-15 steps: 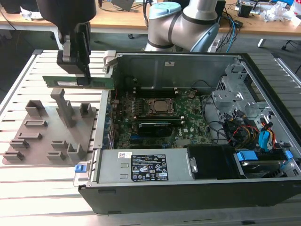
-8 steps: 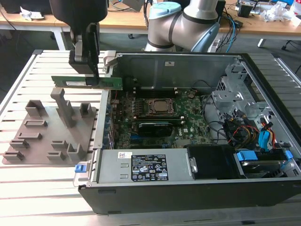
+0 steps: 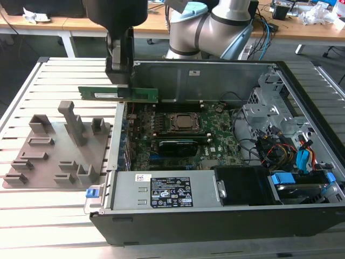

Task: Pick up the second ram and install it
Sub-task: 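Pick up the second ram and move it above second insertion slot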

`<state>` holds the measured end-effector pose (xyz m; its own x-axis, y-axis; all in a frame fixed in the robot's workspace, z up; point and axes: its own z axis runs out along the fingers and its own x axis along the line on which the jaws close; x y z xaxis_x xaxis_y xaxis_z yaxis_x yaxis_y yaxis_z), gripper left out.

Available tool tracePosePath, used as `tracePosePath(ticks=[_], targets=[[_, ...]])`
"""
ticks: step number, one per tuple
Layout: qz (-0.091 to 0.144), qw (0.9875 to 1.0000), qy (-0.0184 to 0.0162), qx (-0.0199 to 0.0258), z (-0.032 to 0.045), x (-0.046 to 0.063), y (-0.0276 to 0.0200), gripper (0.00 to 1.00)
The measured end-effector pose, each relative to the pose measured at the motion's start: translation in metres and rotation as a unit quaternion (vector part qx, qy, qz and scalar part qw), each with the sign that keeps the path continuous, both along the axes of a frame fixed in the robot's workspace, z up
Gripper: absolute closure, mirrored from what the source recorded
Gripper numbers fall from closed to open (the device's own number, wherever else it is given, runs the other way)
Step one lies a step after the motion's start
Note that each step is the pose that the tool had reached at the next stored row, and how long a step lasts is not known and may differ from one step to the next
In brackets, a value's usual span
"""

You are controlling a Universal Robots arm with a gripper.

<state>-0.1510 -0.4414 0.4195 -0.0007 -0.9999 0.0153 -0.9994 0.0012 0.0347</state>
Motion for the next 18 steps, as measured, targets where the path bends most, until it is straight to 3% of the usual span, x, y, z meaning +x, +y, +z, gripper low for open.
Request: tracePosePath(ticks=[5,9,15,18], targets=[[0.0,1.0,0.0001,-0.0008,0.0001,0.022,0.0006,0.86],[0.0,1.0,0.0,-0.0041,0.0001,0.049,0.0013,0.86],[0.0,1.0,0.0,-0.008,0.0,0.08,0.0019,0.86],[0.0,1.0,0.0001,-0.0081,0.0001,0.09,0.0023,0.86]])
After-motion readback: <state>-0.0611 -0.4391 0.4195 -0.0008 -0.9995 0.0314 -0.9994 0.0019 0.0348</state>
